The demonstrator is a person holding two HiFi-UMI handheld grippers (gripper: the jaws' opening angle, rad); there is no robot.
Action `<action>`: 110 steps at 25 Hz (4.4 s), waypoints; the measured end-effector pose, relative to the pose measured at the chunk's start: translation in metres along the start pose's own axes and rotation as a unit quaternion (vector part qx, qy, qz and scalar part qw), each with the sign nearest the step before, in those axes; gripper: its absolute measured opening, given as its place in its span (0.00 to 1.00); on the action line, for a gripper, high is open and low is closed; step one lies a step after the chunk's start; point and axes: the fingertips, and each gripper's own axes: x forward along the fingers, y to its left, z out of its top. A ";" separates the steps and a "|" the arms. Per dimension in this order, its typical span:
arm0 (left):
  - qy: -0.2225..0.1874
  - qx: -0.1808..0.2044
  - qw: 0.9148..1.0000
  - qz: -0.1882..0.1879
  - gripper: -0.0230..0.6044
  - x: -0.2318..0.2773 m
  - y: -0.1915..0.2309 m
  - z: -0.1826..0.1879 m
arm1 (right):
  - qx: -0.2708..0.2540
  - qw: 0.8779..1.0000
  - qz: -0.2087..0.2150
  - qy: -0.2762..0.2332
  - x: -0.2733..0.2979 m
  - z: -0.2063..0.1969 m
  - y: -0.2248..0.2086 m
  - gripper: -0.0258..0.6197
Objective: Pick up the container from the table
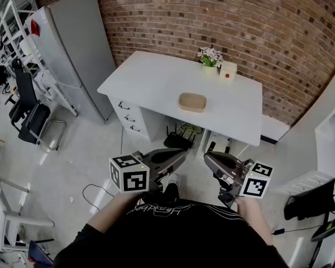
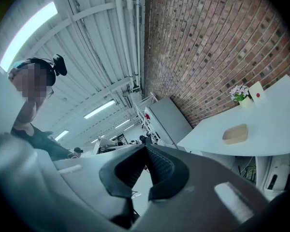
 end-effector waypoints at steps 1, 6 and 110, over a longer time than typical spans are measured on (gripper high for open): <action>0.000 0.000 1.000 -0.001 0.04 0.000 0.000 0.001 | 0.000 1.000 0.000 0.000 0.000 0.001 -0.001 0.04; 0.003 0.050 0.999 0.013 0.04 0.003 0.003 0.006 | 0.002 1.000 -0.004 -0.004 0.003 0.006 -0.007 0.04; 0.267 -0.288 0.909 0.142 0.15 0.190 0.501 -0.018 | 0.306 0.885 -0.351 0.014 0.084 -0.026 -0.522 0.20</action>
